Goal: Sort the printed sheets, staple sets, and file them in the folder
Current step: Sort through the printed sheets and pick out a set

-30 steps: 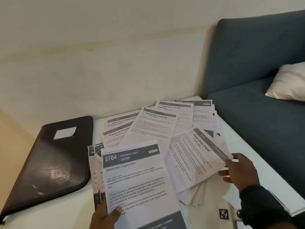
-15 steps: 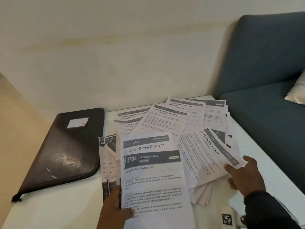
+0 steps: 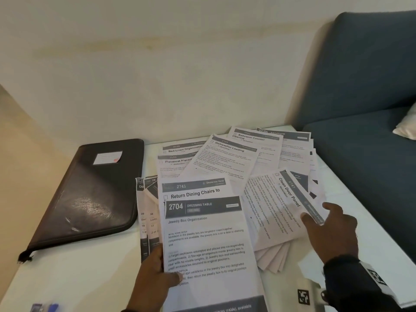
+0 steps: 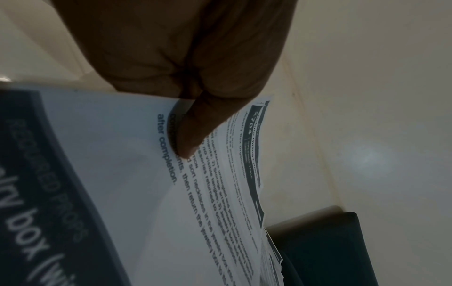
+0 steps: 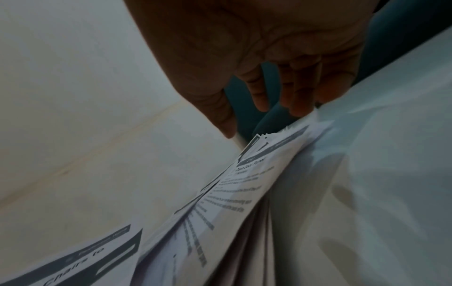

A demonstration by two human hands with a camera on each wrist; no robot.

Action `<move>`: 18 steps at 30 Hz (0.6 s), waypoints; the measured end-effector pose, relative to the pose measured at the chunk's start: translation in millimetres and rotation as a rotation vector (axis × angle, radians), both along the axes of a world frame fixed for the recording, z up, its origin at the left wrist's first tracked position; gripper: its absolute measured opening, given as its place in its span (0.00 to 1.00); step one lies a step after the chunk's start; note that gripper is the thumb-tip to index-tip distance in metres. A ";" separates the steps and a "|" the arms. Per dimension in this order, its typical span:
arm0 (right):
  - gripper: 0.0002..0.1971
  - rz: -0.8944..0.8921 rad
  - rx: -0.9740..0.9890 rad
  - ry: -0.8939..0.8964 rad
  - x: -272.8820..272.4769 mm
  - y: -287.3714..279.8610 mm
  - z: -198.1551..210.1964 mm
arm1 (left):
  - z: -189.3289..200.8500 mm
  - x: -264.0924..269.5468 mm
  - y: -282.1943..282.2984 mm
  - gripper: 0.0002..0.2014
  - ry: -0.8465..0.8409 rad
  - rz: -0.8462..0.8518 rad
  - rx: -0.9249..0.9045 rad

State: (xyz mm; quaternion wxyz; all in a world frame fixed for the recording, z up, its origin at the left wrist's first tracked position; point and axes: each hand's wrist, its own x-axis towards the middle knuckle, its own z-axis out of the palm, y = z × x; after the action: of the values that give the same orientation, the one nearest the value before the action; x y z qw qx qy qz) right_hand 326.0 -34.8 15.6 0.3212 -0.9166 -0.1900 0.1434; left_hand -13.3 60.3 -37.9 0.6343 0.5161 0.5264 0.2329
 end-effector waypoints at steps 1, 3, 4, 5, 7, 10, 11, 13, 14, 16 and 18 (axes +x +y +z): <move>0.28 0.016 -0.005 -0.038 -3.4 0.6 1.4 | 0.2 0.1 0.5 0.33 0.005 -0.005 0.008; 0.24 0.066 -0.003 -0.116 -9.6 8.3 6.2 | 0.1 -0.1 1.6 0.33 0.014 -0.004 0.012; 0.21 0.111 0.008 -0.137 -11.3 16.8 8.5 | 0.8 0.3 1.4 0.33 0.022 -0.007 0.012; 0.17 0.171 0.021 -0.130 -13.1 28.4 9.9 | 1.4 0.5 0.7 0.32 0.031 -0.007 0.020; 0.10 0.300 0.004 -0.064 -17.7 61.7 12.1 | 1.5 -1.5 0.2 0.32 0.045 -0.009 0.032; 0.09 0.421 -0.103 -0.085 -21.7 120.5 10.3 | 2.4 -7.9 3.4 0.36 0.051 -0.009 0.037; 0.11 0.443 -0.153 -0.120 -21.5 137.1 9.7 | 3.5 -9.2 5.4 0.38 0.058 -0.020 0.053; 0.16 0.460 -0.263 -0.146 -21.7 162.7 8.6 | 4.1 -13.3 8.9 0.39 0.088 -0.043 0.078; 0.18 0.454 -0.307 -0.139 -21.5 172.6 7.4 | 5.7 -15.1 11.5 0.38 0.092 -0.045 0.080; 0.23 0.437 -0.360 -0.116 -19.0 184.8 4.2 | 10.0 -16.9 14.4 0.37 0.094 -0.075 0.085; 0.28 0.417 -0.369 -0.115 -17.5 194.9 -0.4 | 9.8 -19.3 17.4 0.37 0.097 -0.109 0.095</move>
State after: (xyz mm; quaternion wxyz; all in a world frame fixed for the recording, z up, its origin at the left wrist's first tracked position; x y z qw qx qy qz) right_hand 308.5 160.1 15.2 0.1014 -0.9072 -0.3633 0.1861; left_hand -32.6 77.7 -28.2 0.5943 0.5843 0.5161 0.1975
